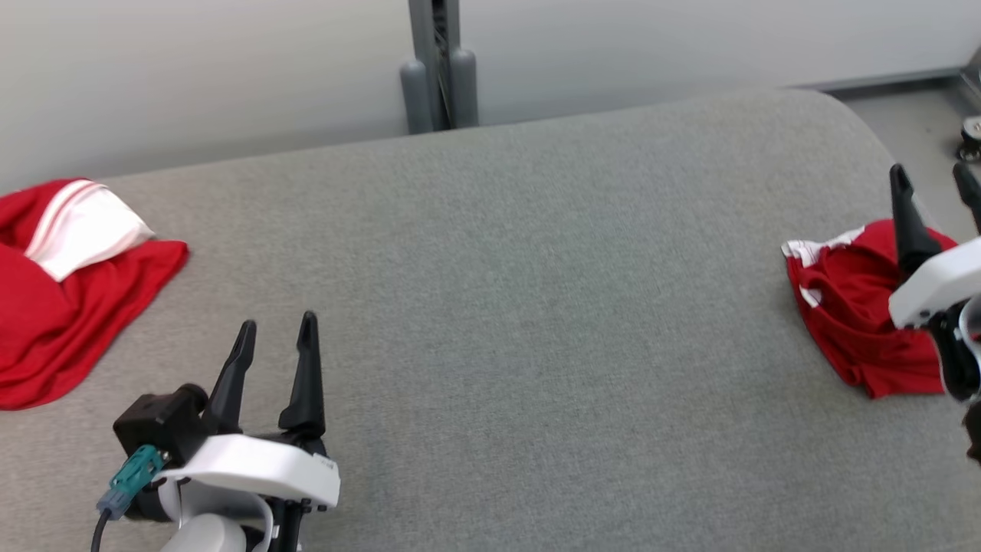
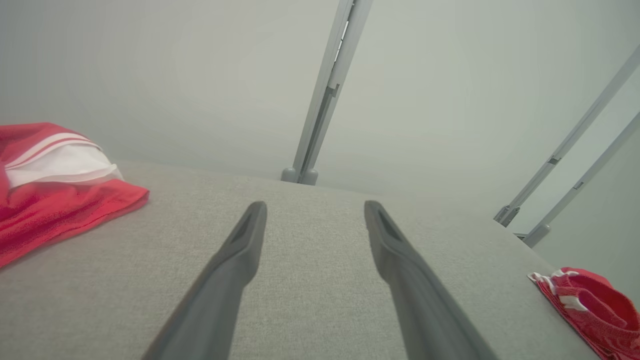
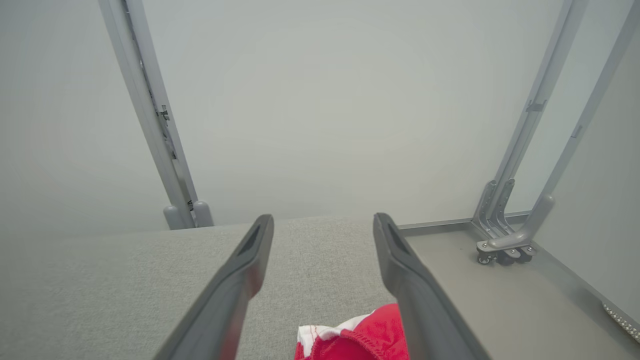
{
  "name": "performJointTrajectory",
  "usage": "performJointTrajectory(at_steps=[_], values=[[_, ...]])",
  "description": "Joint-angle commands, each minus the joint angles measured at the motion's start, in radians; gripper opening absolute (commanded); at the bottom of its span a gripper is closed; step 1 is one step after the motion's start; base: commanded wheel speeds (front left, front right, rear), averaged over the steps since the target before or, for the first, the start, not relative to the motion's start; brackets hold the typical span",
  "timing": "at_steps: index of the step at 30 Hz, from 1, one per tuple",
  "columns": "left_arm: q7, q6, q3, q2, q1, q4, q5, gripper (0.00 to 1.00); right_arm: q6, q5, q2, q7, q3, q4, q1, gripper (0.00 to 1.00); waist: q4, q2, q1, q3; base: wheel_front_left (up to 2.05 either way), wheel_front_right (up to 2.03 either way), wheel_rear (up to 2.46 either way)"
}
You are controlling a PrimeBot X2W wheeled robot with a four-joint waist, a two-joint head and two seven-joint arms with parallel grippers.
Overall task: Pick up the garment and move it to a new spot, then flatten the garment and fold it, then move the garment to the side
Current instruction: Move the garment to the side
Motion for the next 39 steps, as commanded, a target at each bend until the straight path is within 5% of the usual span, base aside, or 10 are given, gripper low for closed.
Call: performJointTrajectory(at_steps=[1, 10, 22, 39], values=[[-0.007, -0.006, 0.011, 0.001, 0.015, 0.007, -0.007, 1.00, 0.000, -0.002, 0.003, -0.005, -0.009, -0.026, 0.035, 1.00, 0.029, -0.0001, 0.0000, -0.037, 0.00, 0.00, 0.00], [-0.016, -0.030, 0.076, -0.018, 0.107, 0.052, 0.015, 1.00, 0.000, -0.080, 0.098, 0.006, -0.137, -0.299, 0.308, 1.00, 0.072, -0.0001, 0.0000, -0.105, 0.00, 0.00, 0.00], [-0.016, -0.065, 0.130, -0.034, 0.188, 0.069, 0.077, 1.00, 0.000, -0.241, 0.293, 0.152, -0.254, -0.705, 0.617, 1.00, 0.114, -0.0001, 0.0000, -0.144, 0.00, 0.00, 0.00], [-0.017, -0.075, 0.153, -0.052, 0.229, 0.094, 0.139, 1.00, 0.000, -0.220, 0.316, 0.183, -0.209, -0.788, 0.725, 1.00, 0.128, -0.0001, 0.0000, -0.156, 0.00, 0.00, 0.00]])
